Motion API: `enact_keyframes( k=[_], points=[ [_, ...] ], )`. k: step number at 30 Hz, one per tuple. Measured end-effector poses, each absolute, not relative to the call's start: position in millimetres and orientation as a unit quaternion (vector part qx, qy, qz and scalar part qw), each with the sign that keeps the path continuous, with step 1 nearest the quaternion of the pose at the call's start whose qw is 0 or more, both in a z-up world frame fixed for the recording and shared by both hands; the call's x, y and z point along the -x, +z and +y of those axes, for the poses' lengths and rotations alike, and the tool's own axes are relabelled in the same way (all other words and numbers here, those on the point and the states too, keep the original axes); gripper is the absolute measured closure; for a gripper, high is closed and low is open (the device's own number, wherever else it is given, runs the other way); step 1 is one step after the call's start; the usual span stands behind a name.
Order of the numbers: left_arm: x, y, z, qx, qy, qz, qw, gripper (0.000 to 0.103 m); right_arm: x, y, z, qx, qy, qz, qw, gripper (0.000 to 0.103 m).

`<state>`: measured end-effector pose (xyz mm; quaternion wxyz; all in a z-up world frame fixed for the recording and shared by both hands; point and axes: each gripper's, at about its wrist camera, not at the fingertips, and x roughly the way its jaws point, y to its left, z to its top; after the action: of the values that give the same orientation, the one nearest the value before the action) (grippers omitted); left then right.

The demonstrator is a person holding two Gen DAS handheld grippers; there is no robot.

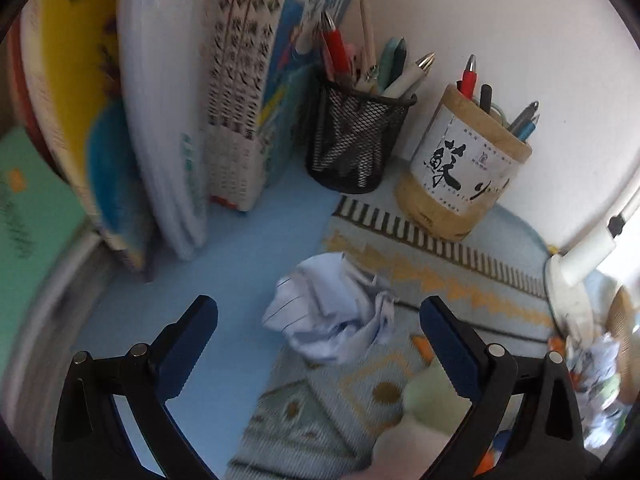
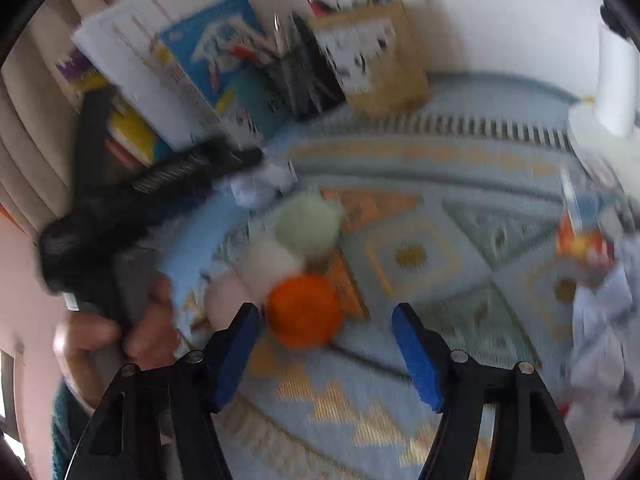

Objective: Organize objects
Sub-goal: 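Grasp a paper ball with the left gripper while the right grasps the orange, then carry the paper ball and orange to the bowl and release both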

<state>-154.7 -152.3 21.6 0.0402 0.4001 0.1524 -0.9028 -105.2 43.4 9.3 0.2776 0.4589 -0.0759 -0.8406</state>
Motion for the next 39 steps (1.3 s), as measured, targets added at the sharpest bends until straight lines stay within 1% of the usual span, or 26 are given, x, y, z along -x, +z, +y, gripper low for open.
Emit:
enact_keyframes(
  k=[1, 2, 3, 4, 5, 6, 7, 8, 10, 15, 18, 21, 24, 26, 28, 32, 39],
  points=[
    [154, 19, -152, -0.398, -0.903, 0.156, 0.037, 0.004, 105, 9, 38, -0.454, -0.845, -0.058, 0.275, 0.034],
    [153, 19, -150, -0.401, -0.903, 0.152, 0.036, 0.014, 104, 8, 34, -0.453, -0.847, -0.044, 0.275, 0.035],
    [153, 19, -147, -0.403, -0.903, 0.143, 0.034, 0.019, 101, 4, 30, -0.456, -0.846, -0.031, 0.277, 0.038],
    [153, 18, -143, -0.406, -0.904, 0.133, 0.032, 0.028, 98, 6, 30, -0.449, -0.851, -0.023, 0.272, 0.046],
    [153, 17, -141, -0.41, -0.903, 0.126, 0.031, 0.042, 96, 9, 29, -0.445, -0.852, -0.022, 0.276, 0.057],
    [154, 17, -138, -0.412, -0.903, 0.12, 0.027, 0.051, 96, 10, 27, -0.438, -0.853, -0.021, 0.284, 0.064],
    [153, 18, -134, -0.408, -0.906, 0.112, 0.009, 0.058, 95, 9, 26, -0.436, -0.854, -0.017, 0.282, 0.065],
    [153, 20, -131, -0.398, -0.911, 0.102, 0.006, 0.059, 94, 10, 27, -0.431, -0.859, -0.014, 0.276, 0.065],
    [145, 27, -123, -0.375, -0.924, 0.076, 0.008, 0.059, 88, 14, 29, -0.417, -0.866, -0.02, 0.275, 0.065],
    [117, 51, -111, -0.344, -0.936, 0.079, 0.002, 0.06, 75, 30, 50, -0.416, -0.869, -0.038, 0.265, 0.065],
    [80, 75, -84, -0.324, -0.943, 0.071, -0.017, 0.06, 50, 55, 77, -0.401, -0.874, -0.051, 0.271, 0.065],
    [41, 88, -43, -0.309, -0.949, 0.056, -0.034, 0.06, 18, 80, 119, -0.371, -0.89, -0.055, 0.26, 0.065],
    [2, 86, -11, -0.299, -0.949, 0.082, -0.061, 0.06, -6, 93, 165, -0.351, -0.908, -0.062, 0.22, 0.065],
    [-18, 76, 18, -0.303, -0.943, 0.106, -0.082, 0.06, -21, 96, 200, -0.35, -0.914, -0.073, 0.194, 0.065],
    [-35, 69, 48, -0.311, -0.939, 0.111, -0.097, 0.06, -36, 95, 236, -0.351, -0.918, -0.08, 0.169, 0.065],
    [-53, 65, 93, -0.317, -0.939, 0.084, -0.105, 0.06, -64, 86, 298, -0.345, -0.926, -0.093, 0.123, 0.065],
    [-64, 75, 159, -0.331, -0.93, 0.067, -0.145, 0.06, -101, 64, 411, -0.354, -0.923, -0.142, 0.051, 0.065]
  ],
)
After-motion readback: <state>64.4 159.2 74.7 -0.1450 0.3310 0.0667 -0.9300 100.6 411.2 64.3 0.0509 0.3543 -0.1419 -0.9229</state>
